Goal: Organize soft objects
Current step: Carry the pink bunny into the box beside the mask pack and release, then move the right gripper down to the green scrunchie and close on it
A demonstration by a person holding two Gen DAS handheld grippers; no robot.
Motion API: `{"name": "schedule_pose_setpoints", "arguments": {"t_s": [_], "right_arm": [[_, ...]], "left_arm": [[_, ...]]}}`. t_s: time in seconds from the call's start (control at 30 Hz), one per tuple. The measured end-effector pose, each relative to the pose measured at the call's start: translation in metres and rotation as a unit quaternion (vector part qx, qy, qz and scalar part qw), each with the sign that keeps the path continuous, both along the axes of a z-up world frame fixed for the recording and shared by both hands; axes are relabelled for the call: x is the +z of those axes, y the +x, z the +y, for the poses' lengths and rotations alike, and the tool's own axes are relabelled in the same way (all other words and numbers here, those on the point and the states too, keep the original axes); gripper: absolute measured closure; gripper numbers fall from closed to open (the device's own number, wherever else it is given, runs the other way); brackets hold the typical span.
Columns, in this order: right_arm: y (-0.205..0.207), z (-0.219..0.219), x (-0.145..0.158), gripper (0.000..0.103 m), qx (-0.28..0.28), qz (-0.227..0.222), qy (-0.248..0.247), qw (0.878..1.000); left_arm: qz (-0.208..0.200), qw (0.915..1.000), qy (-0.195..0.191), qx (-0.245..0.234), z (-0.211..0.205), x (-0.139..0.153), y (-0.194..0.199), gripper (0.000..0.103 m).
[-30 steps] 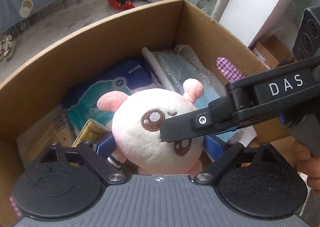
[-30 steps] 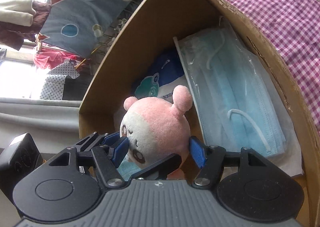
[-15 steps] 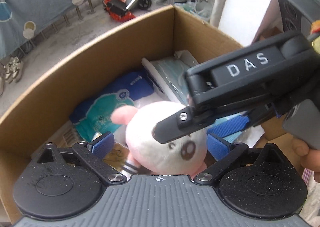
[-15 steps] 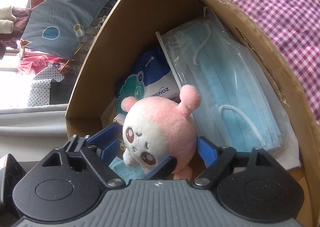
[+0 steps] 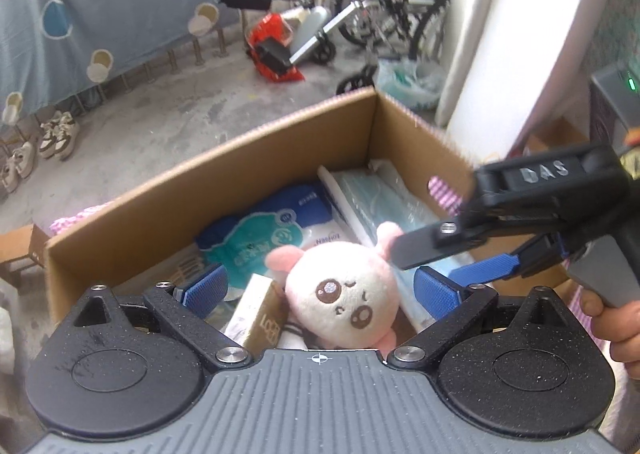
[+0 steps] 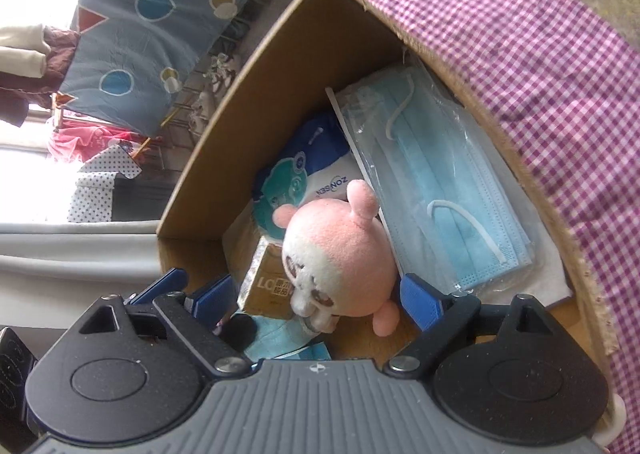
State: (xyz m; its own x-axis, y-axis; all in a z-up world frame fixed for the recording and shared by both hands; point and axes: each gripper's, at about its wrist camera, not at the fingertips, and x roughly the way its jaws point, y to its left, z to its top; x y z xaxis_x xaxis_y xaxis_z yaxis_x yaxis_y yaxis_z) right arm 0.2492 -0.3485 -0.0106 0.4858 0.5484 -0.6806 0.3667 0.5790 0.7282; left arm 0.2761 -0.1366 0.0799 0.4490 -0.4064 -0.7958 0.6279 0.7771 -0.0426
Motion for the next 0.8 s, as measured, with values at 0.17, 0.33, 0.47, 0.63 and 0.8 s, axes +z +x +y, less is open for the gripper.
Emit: {"name": "schedule_pose_setpoints", "arguments": {"t_s": [0.17,0.33,0.47,0.63,0.8], "right_arm": [[-0.028,-0.011,0.032,0.01,0.0,-0.043,-0.002,0.999],[-0.072,-0.02,0.065,0.01,0.011,-0.102,0.008,0.995],[-0.118,-0.027,0.08,0.01,0.019,-0.15,0.028,0.988],[-0.177,-0.027,0.08,0.01,0.039,-0.197,0.037,0.979],[-0.219,-0.014,0.051,0.01,0.047,-0.206,0.05,0.976]], "left_arm": [[-0.017,0.9989,-0.041,0.017,0.027,0.031,-0.019,0.002],[-0.019,0.9958,-0.087,0.019,0.056,0.054,-0.053,0.001],[-0.015,0.9922,-0.123,-0.002,0.079,0.059,-0.092,0.001],[0.02,0.9891,-0.145,-0.015,0.096,0.036,-0.135,0.001],[0.056,0.9879,-0.145,0.007,0.095,-0.011,-0.162,0.001]]}}
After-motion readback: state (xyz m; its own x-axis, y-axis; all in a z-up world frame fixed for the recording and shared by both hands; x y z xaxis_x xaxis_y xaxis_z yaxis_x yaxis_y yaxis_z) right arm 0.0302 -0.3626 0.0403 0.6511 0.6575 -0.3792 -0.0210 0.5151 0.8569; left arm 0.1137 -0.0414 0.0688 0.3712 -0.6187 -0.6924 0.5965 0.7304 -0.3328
